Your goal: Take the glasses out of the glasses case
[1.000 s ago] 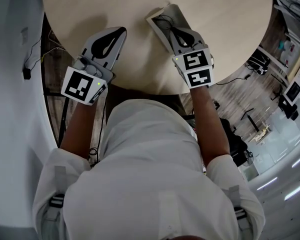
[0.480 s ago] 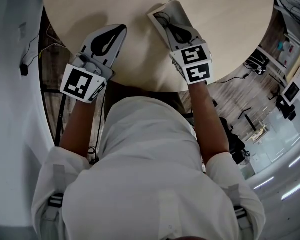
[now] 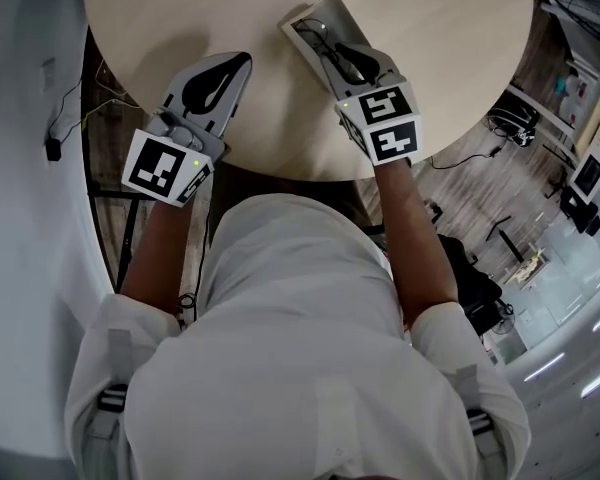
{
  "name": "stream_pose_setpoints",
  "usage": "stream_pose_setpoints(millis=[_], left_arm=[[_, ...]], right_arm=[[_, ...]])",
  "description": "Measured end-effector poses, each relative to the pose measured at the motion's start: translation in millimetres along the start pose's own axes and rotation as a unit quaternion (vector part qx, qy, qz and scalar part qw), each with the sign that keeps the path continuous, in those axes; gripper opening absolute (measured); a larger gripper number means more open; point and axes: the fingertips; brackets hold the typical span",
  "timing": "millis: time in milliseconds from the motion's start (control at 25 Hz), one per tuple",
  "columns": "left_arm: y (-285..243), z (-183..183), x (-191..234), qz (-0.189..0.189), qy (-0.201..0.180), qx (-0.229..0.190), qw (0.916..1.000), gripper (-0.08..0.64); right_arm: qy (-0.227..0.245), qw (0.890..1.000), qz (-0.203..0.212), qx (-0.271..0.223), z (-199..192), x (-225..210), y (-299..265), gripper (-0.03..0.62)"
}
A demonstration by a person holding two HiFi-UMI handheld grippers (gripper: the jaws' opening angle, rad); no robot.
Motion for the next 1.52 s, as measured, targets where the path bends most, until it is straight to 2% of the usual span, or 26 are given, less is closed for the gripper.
stream_pose_setpoints(millis=[160,240,320,480,680,800,960,1120,1280,1520], left_arm=[[0.6,16.6,-21.1,-0.009,-0.025,-0.010,0.9996,0.012],[-2.2,34.0,-37.6,-0.007,-0.045,-0.017,0.9988,0.012],[-5.6,57.4,-55.7,0.001,-0.067,-0.027,0.9974,0.012],[4.7,105.0,-102.3,0.027,-0.111,-0.052,0.9921,0.012],[43.3,151.5,-162.6,0.045,-0.160,-0.089,0.9820,0.012],[59.0,166.2,-206.0,0.040,-0.176,-0.098,0.9786,0.012],[67.6,162.6,-266.3,0.031,-0.200,-0.100,0.9741,0.012],[77.3,165.4,-315.5,0.051,-0.214,-0.112,0.9691,0.012],[88.4,146.4,-357.2,0.060,-0.218,-0.106,0.9684,0.012],[97.5,106.3,-397.3,0.062,-0.197,-0.084,0.9748,0.012]], right_arm=[[-0.014,0.999,0.007,-0.050,8.9,0.7,35.3,0.092],[-0.018,0.995,0.014,-0.096,23.8,-2.3,67.1,0.091],[-0.005,0.989,0.017,-0.148,42.3,-7.1,105.9,0.063],[0.026,0.971,0.021,-0.236,58.8,-9.5,184.2,0.040],[0.042,0.941,0.022,-0.335,46.8,1.6,271.2,0.029],[0.043,0.922,0.020,-0.385,27.6,2.1,321.8,0.026],[0.044,0.892,0.020,-0.450,-14.6,-1.4,382.8,0.025],[0.033,0.863,0.027,-0.503,-54.8,-2.3,439.1,0.025],[0.011,0.850,0.038,-0.526,-102.3,3.2,466.2,0.025],[-0.027,0.840,0.053,-0.539,-164.4,10.1,474.0,0.025]])
Point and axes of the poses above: the fingertips, and each gripper's own axes: y backward along the fingers, x to its left, z out of its top, and after that the axes turned 2 degrees about -y, right-handed
